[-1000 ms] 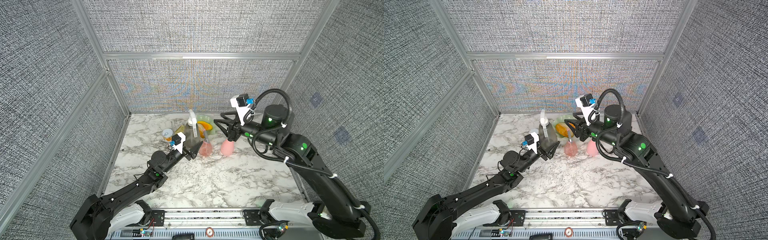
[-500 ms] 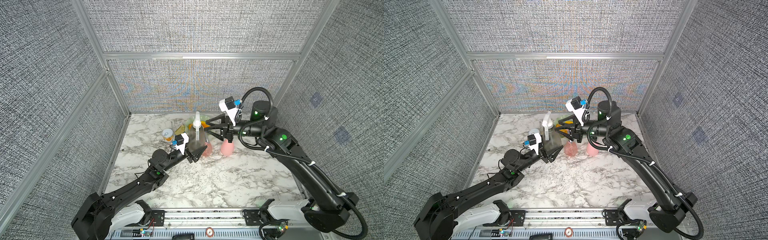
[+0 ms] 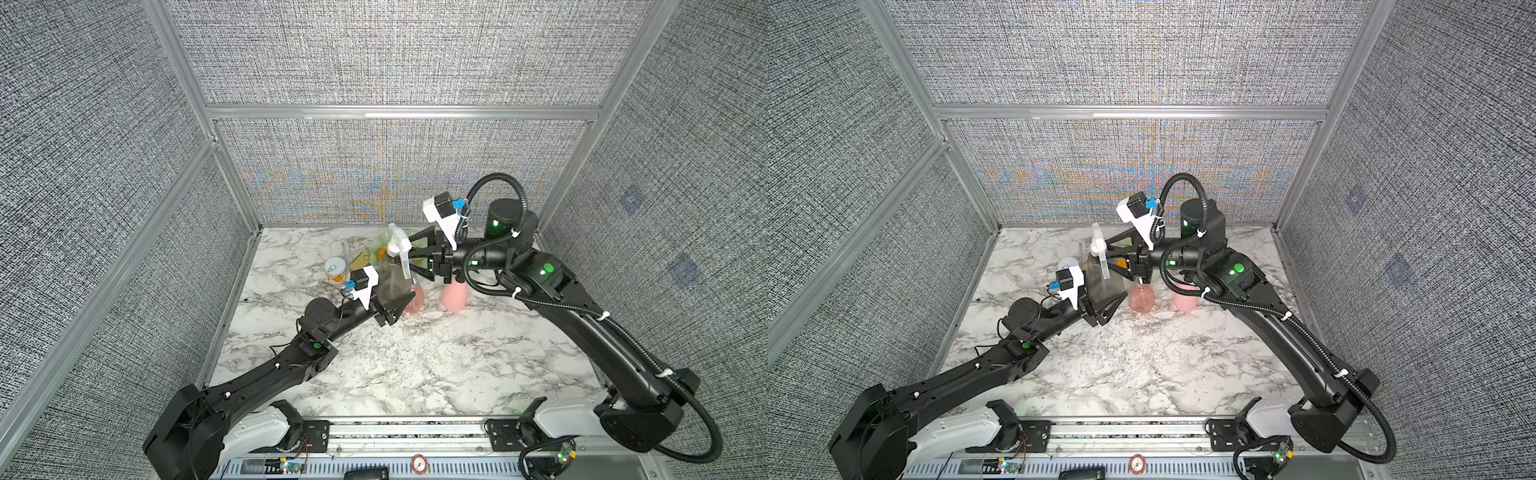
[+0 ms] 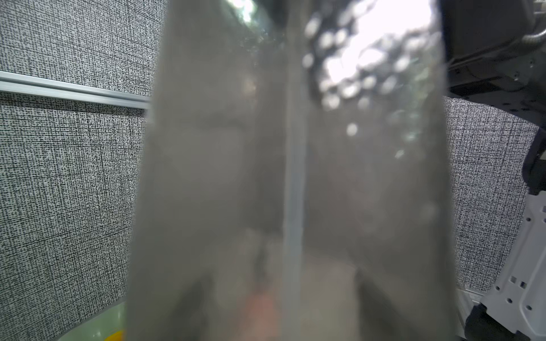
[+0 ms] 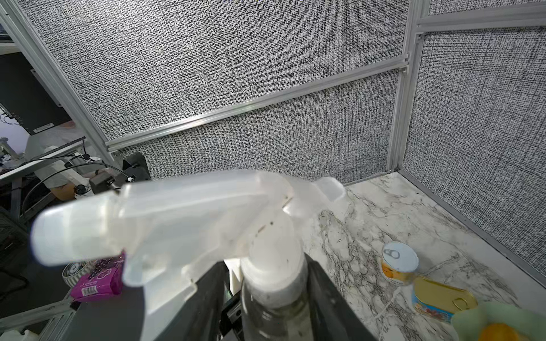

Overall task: Attach spray nozzles to spray bottles
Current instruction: Screw the spray nozzle on the spray bottle.

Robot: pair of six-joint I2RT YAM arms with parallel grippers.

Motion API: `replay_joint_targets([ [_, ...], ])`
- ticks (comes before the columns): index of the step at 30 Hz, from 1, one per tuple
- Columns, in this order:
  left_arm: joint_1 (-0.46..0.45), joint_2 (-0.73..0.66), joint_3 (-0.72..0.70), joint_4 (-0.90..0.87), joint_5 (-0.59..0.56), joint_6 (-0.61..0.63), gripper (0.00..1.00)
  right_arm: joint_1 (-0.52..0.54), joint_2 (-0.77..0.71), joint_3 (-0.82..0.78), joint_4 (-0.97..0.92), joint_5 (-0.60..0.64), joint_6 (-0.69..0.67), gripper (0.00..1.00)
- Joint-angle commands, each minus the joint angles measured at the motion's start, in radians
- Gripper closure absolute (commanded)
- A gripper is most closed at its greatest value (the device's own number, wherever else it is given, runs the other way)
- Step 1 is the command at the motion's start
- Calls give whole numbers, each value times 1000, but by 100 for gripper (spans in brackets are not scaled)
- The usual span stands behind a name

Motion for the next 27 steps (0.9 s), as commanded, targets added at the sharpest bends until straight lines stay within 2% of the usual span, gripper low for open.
replay_joint_targets([
  [1,-1,-4,6,34,8,-4,47,4,4,10,34,-4,6,52],
  [15,0,-2,6,34,8,3,47,28,7,0,37,59,-15,58],
  [21,0,-2,7,30,7,5,47,40,6,2,32,65,-25,68],
  [27,0,-2,7,28,2,10,47,63,12,5,-1,114,-52,70],
])
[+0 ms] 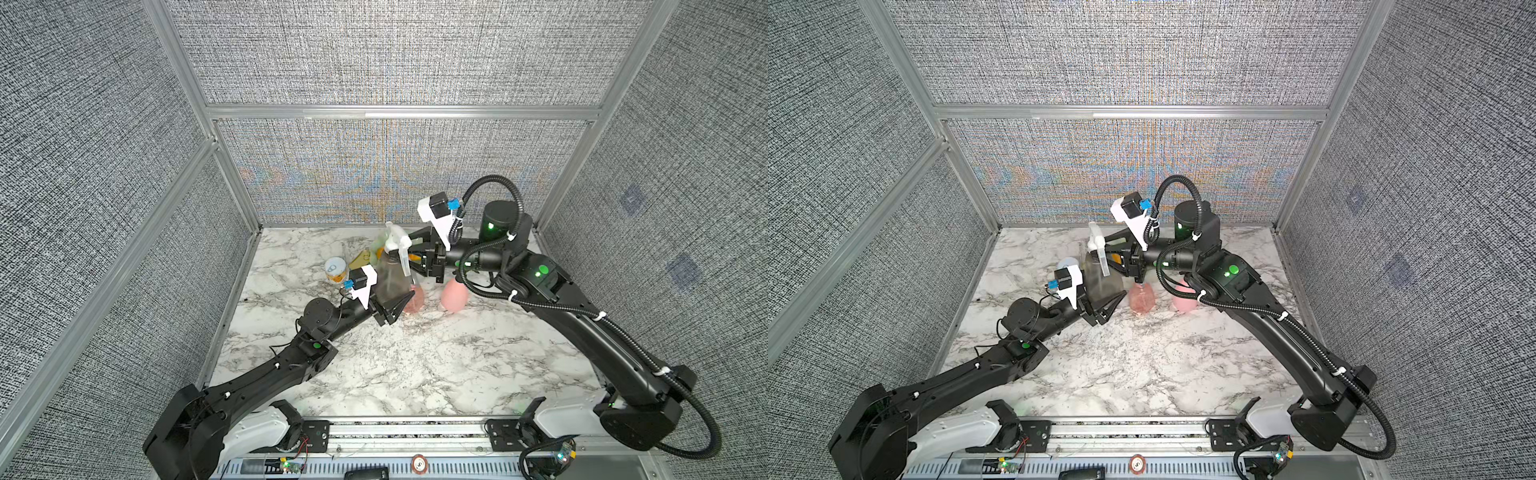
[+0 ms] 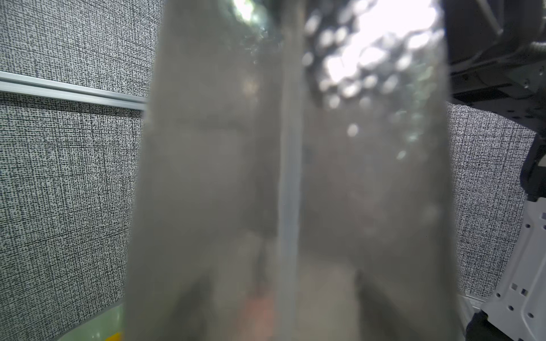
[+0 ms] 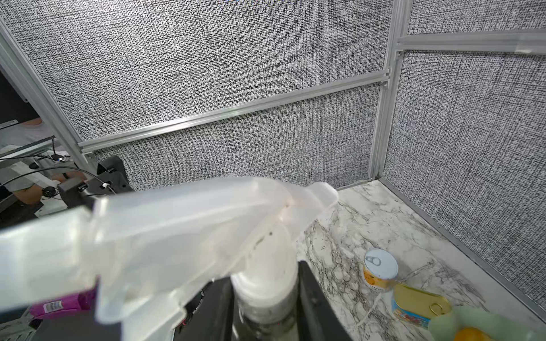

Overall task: Attach spray nozzles to spray bottles
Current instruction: Screw the spray nozzle on the spray bottle.

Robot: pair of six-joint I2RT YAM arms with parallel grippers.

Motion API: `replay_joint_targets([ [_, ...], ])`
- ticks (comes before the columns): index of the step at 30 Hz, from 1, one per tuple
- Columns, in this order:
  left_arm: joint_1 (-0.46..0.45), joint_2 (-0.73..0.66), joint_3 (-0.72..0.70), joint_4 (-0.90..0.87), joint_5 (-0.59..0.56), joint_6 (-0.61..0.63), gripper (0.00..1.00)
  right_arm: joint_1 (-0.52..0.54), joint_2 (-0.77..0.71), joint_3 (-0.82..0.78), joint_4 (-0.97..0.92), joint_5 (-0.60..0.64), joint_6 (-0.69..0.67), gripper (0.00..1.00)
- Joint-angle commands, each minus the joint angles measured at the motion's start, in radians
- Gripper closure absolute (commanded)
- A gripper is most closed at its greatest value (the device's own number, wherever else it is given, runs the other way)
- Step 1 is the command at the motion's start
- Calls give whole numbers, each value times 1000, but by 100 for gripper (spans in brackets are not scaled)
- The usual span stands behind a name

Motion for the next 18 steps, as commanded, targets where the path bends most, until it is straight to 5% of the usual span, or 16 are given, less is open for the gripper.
replay_joint_targets([
  [1,0,-3,7,14,2,16,47,17,10,7,-39,15,-17,71],
  [12,0,-22,23,-63,-139,76,50,105,30,35,-230,433,42,78],
  [18,0,-28,20,-75,-208,101,51,223,63,73,-277,802,136,79],
])
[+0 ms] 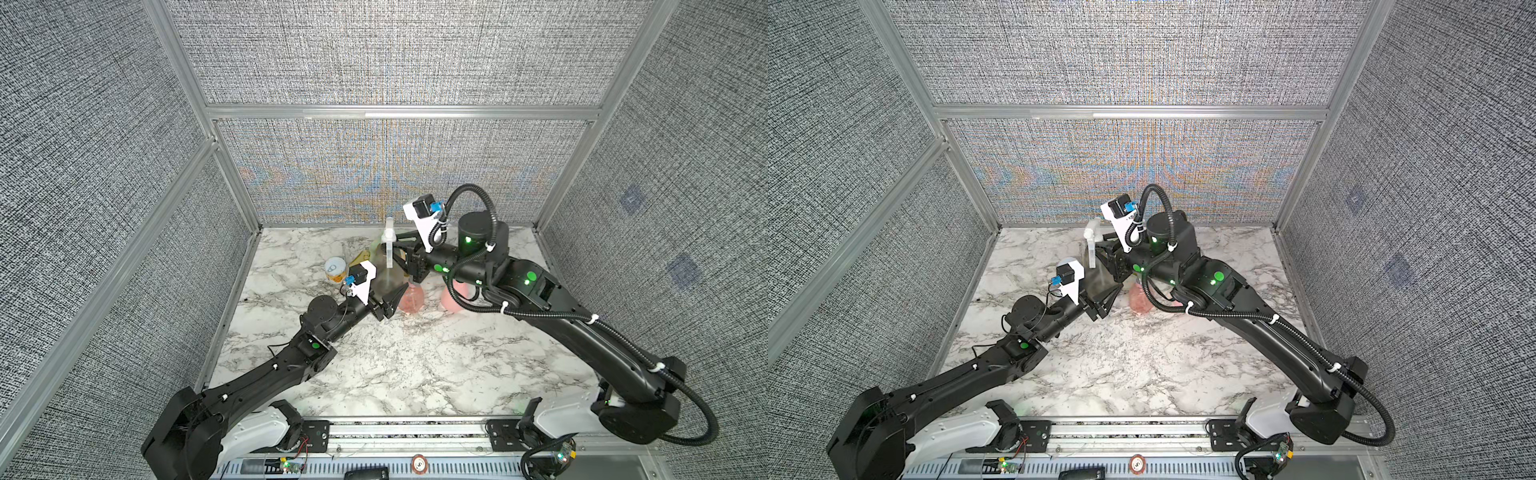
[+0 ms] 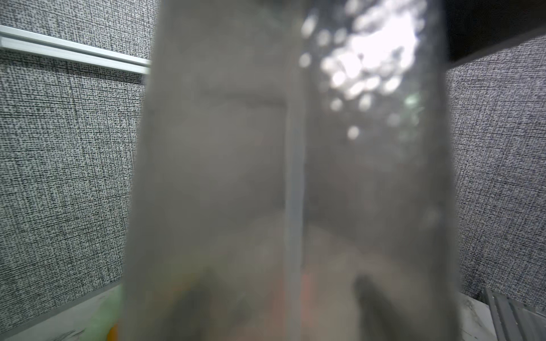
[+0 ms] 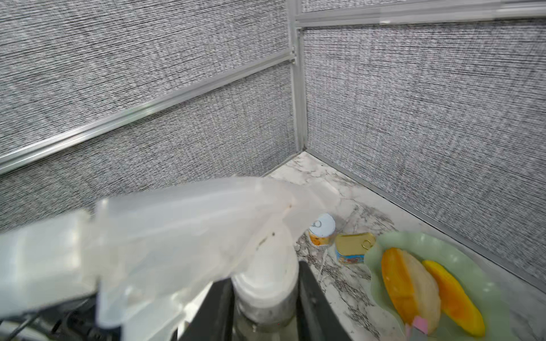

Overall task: Attach spray nozzles to spray bottles
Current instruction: Screw the spray nozzle on the spray bottle.

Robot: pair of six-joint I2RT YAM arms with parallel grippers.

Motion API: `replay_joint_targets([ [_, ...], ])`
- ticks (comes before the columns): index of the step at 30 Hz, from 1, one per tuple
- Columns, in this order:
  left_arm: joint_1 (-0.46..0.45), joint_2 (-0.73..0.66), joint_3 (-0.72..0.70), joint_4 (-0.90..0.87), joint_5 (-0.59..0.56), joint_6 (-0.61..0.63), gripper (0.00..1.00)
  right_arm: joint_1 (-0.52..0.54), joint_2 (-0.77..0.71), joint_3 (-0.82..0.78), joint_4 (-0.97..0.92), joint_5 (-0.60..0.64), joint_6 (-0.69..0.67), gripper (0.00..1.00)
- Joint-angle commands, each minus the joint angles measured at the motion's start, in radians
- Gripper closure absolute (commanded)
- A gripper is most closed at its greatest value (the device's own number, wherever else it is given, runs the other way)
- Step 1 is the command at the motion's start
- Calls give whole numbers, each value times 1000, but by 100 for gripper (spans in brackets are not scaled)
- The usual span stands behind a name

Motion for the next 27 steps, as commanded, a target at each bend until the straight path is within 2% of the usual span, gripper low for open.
replay_joint_targets([
  [1,-1,-11,11,62,-35,59,51,60,31,14,-150,251,88,79],
  [7,-2,-15,3,70,-63,87,52,146,83,21,-92,494,164,80],
  [13,-1,-20,-6,86,-84,95,52,200,114,-5,2,633,174,80],
  [18,-1,-26,-12,93,-98,98,52,214,140,4,15,654,171,79],
  [27,-1,-26,-24,111,-98,91,52,219,89,-9,24,607,137,60],
])
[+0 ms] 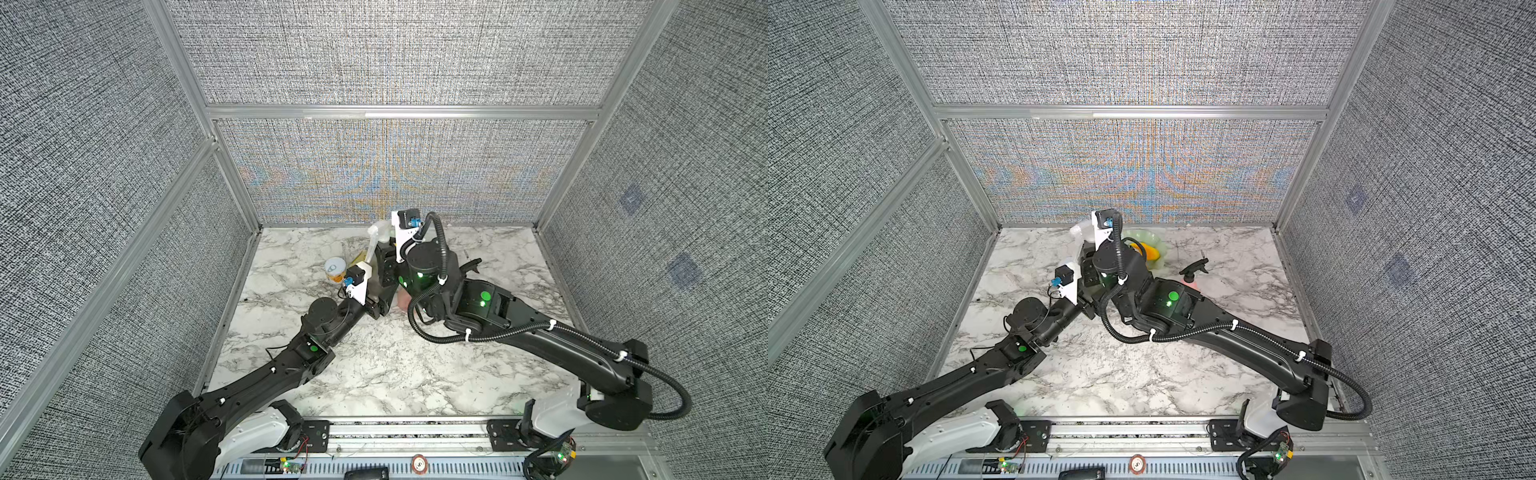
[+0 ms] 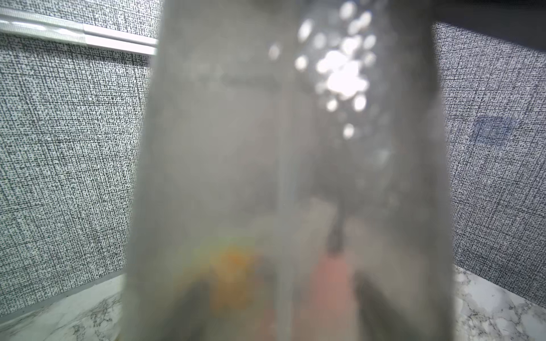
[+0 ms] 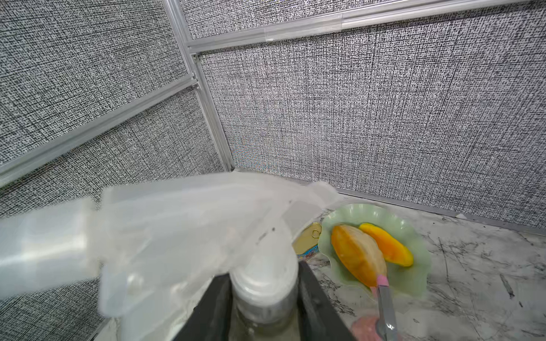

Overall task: Attach spray nozzles to spray bottles
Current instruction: Screw the spray nozzle on the spray bottle.

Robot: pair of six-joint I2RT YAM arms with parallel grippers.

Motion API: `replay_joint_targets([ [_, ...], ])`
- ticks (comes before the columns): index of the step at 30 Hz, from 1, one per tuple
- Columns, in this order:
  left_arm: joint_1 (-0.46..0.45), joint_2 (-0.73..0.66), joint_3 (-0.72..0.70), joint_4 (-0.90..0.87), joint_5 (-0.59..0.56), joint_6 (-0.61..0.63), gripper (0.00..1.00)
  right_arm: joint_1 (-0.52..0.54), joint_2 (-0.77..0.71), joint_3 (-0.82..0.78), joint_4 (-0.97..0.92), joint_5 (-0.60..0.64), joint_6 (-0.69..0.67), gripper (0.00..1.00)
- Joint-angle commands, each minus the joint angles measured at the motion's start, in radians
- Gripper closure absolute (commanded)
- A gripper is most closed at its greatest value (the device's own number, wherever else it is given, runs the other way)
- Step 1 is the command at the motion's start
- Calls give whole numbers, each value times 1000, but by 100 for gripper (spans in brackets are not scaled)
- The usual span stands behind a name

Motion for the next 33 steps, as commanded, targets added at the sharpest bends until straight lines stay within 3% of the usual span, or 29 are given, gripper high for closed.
replay_joint_targets([
  [1,-1,-5,3,149,42,27,52,2,-14,-7,-75,-32,-10,59],
  [9,-1,-4,-6,172,42,10,52,22,-42,-6,-93,-34,-36,52],
  [17,-1,-10,-13,184,55,0,52,35,-94,-46,-161,-128,-39,38],
  [22,-1,-9,-15,190,77,-12,52,30,-166,-101,-181,-187,-76,35],
  [27,-1,-2,-6,188,134,-24,52,-76,-289,-205,-146,-489,-222,35],
  [33,-1,13,10,188,244,-59,52,-315,-333,-229,-81,-1068,-299,30],
])
